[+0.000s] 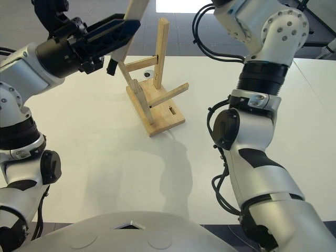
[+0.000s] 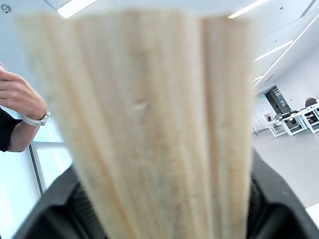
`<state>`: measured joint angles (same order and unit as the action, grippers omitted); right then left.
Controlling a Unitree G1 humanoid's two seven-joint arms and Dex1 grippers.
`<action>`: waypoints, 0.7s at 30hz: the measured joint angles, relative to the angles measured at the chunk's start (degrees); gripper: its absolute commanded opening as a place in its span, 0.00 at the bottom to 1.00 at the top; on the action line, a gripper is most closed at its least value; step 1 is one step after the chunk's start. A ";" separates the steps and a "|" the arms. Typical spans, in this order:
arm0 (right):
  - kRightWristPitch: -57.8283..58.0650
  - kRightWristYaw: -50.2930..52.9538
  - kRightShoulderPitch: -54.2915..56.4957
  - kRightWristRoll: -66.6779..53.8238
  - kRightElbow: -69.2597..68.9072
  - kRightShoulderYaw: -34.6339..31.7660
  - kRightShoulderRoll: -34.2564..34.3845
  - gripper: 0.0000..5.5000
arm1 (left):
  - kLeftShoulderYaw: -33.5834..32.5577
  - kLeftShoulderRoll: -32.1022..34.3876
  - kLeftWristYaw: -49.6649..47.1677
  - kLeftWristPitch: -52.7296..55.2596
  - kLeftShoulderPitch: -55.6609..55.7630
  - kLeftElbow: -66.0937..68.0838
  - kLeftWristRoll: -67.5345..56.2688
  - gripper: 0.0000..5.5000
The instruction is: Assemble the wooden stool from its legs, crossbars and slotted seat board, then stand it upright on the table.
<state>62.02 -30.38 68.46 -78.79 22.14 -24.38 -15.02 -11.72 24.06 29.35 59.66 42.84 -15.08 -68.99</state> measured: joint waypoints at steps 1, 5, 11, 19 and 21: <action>0.01 0.02 0.00 0.00 0.04 -0.23 0.00 0.41 | 0.14 0.00 0.04 -0.13 -0.02 -0.18 0.02 0.37; 0.02 0.06 -0.14 0.07 -0.06 -0.35 -0.04 0.41 | 0.25 0.00 -0.04 -0.31 -0.11 -0.21 -0.02 0.37; 0.02 0.04 -1.62 0.07 -0.78 -0.47 0.08 0.40 | 0.89 0.00 -0.17 -0.36 -0.86 -0.43 0.03 0.44; -0.04 0.54 -2.81 0.12 -1.58 -0.53 0.07 0.38 | 1.65 0.11 -0.84 -1.16 -1.90 -2.67 1.13 0.67; -0.15 0.53 -2.86 0.31 -2.08 -0.52 0.07 0.38 | 1.71 0.11 -1.12 -1.43 -1.96 -2.71 1.66 0.73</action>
<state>61.86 -29.85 65.60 -78.48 20.06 -24.90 -14.95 -10.01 24.17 28.23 58.24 40.88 -17.79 -67.33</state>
